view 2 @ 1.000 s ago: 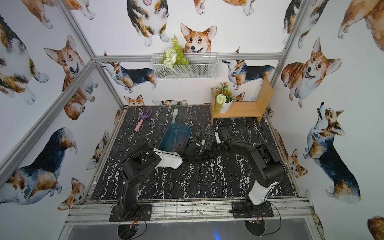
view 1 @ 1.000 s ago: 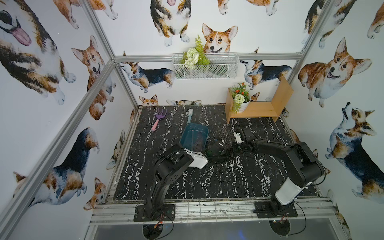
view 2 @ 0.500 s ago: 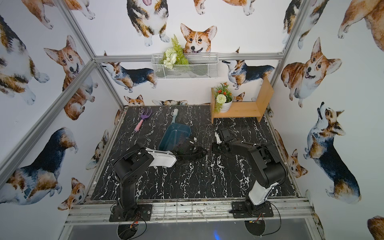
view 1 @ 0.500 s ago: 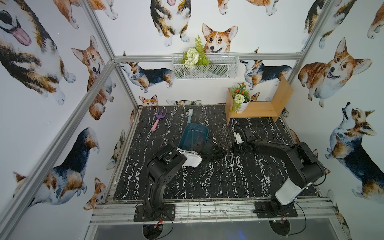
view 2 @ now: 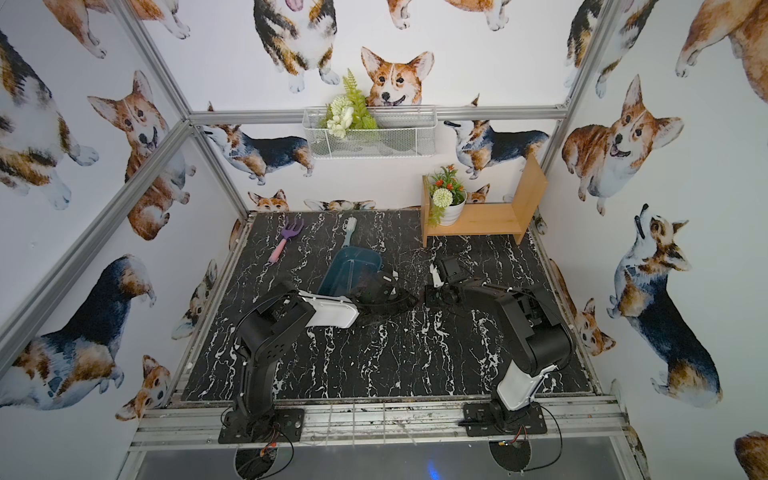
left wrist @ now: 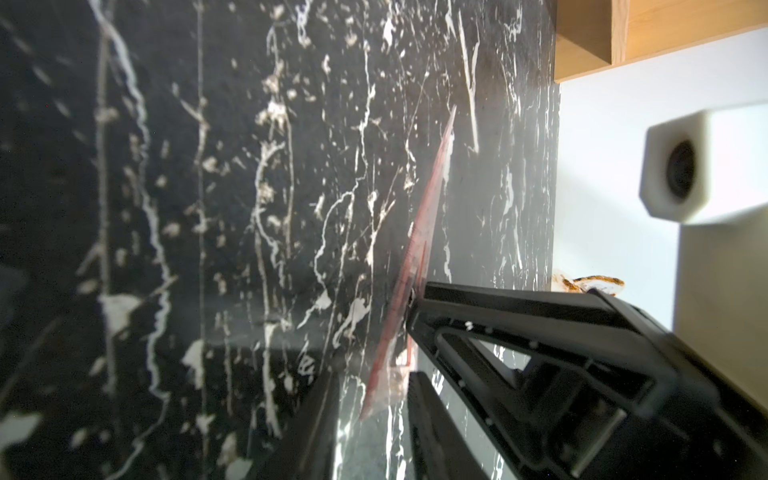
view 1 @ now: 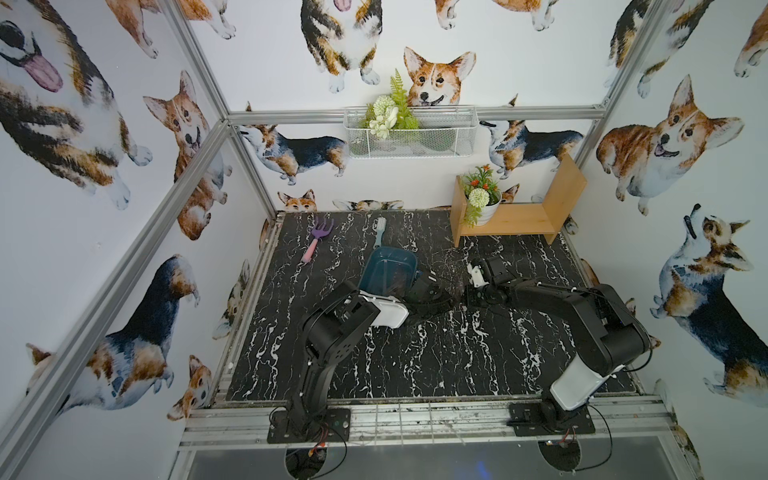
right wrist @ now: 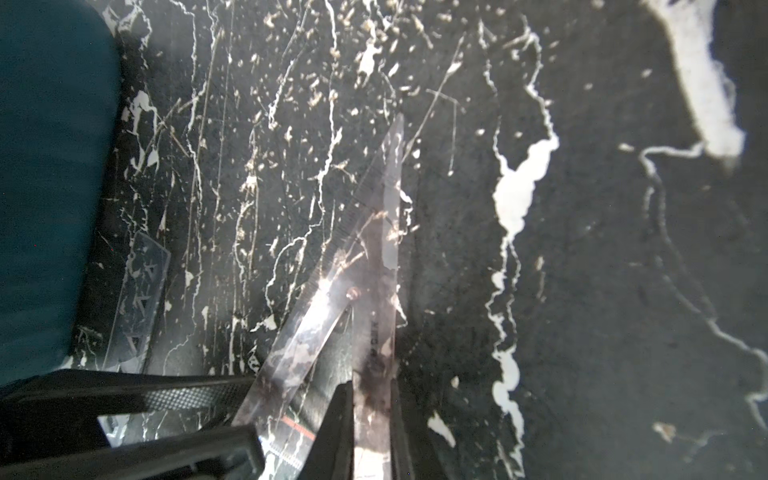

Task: Put the scattered rulers into the storage box
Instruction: Pick up the ruler from the center of the board.

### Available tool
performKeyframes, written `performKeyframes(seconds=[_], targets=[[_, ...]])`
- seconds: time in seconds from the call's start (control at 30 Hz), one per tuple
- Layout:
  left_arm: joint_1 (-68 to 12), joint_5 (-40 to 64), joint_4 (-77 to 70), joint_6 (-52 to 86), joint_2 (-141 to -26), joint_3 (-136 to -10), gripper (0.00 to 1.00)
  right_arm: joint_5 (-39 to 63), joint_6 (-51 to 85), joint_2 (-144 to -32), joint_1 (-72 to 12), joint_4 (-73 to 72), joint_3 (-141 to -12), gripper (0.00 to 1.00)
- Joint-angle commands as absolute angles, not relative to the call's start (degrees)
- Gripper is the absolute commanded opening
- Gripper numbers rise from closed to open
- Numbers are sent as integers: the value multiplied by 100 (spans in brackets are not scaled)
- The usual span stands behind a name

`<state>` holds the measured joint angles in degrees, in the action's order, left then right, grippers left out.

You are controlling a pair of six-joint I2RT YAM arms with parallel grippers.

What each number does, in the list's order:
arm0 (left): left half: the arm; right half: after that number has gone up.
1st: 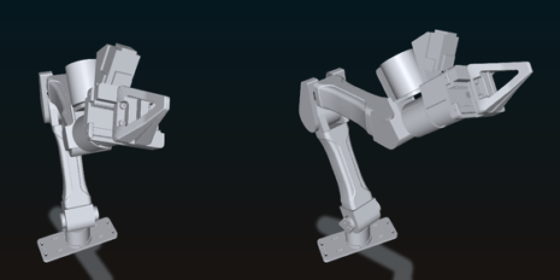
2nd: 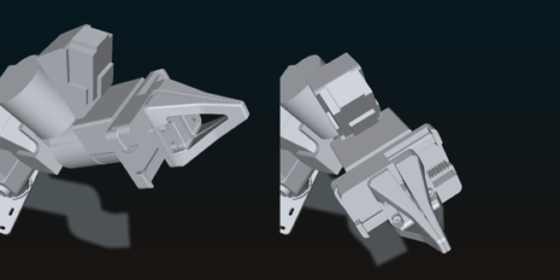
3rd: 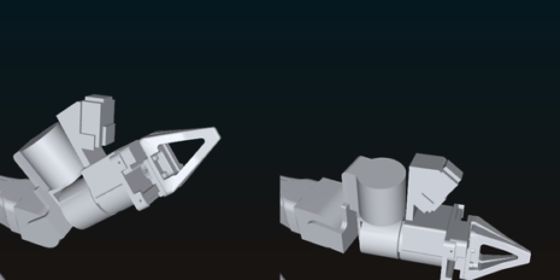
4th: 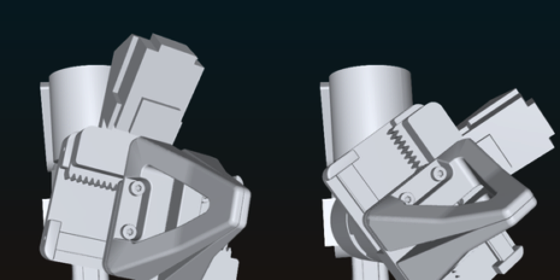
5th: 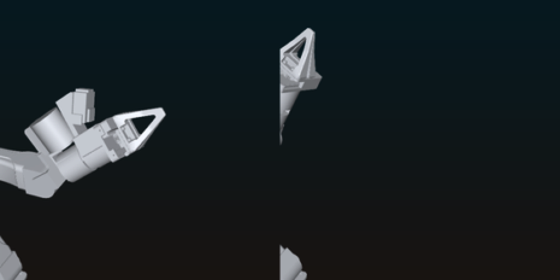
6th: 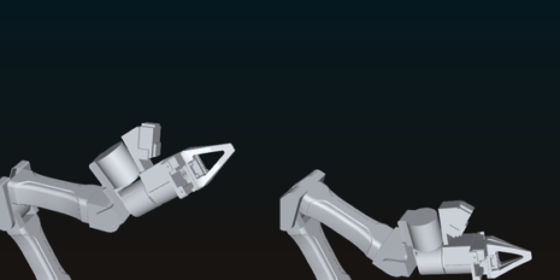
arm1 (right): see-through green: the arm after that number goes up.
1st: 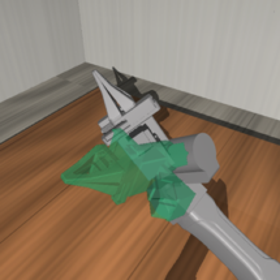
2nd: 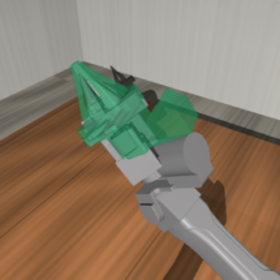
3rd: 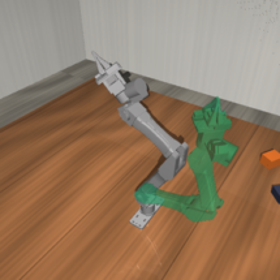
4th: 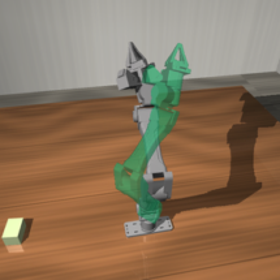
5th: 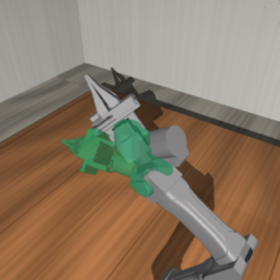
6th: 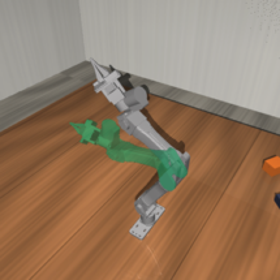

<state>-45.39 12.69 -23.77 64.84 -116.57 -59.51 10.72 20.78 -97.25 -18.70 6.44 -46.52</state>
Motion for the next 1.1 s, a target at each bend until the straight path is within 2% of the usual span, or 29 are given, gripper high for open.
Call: performKeyframes(seconds=[0.0,0.37,0.63,0.77,0.93,1.07], targets=[[-4535,1440,-2418,6485,-11705,-5952,32,711,2097,-9912,-1868,2496,-4484,12],[-4512,1394,-2421,6486,-11742,-6121,24,713,2079,-9796,-1863,2588,-4540,12],[-4483,1466,-2392,6460,-11742,-6194,6,741,2066,-9600,-1863,2687,-4664,12],[-4484,1518,-2391,6451,-11729,-6181,0,759,2125,-9140,-1863,2903,-4919,23],[-4476,1552,-2351,6443,-11539,-6113,0,368,2045,-8564,-1848,3505,-5386,47],[-4465,1614,-2120,6293,-11253,-6189,0,236,1978,-8203,-1837,3781,-5627,54]])
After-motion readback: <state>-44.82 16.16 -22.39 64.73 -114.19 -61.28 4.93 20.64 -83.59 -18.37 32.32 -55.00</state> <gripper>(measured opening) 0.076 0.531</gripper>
